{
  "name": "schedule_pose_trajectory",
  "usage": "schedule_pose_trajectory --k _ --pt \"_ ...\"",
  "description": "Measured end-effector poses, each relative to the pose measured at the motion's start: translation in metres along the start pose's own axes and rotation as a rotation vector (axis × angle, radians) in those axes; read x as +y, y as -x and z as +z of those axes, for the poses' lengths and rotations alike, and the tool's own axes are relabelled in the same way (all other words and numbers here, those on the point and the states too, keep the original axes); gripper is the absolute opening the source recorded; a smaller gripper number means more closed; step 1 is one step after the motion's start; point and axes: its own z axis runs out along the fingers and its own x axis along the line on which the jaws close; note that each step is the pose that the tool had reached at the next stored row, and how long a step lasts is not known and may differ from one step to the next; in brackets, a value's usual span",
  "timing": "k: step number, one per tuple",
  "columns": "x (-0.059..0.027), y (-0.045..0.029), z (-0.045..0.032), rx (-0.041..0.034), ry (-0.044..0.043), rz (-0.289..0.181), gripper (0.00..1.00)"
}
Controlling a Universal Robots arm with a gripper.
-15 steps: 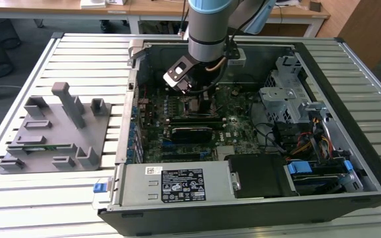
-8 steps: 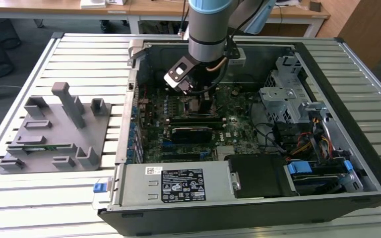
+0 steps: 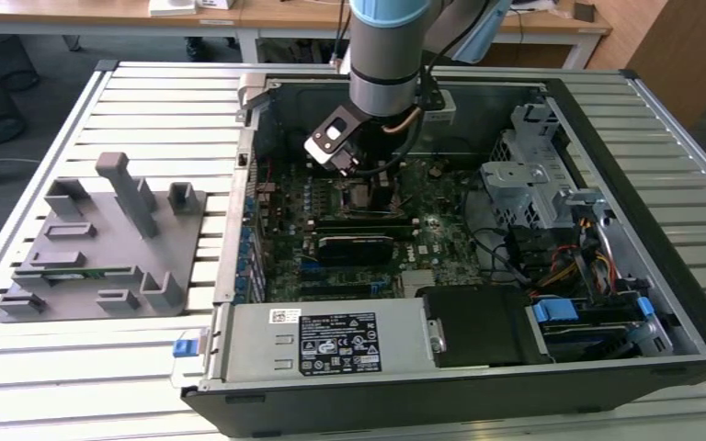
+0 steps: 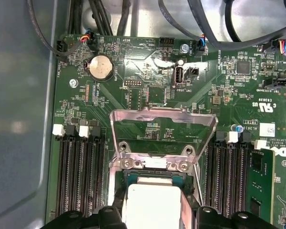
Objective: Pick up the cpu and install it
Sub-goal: 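Place the cpu into insertion slot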
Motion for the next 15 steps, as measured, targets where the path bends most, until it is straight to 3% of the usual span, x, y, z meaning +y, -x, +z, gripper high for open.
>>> schedule_pose_trajectory --k 4,5,15 --pt "0.0002 -0.0002 0.0005 0.0012 0.0008 0.000 0.55" --pt "0.0001 -0.0002 0.0004 0.0010 0.0007 0.000 0.61" --pt "0.0002 -0.0002 -0.0074 0.0003 0.0003 0.000 0.61"
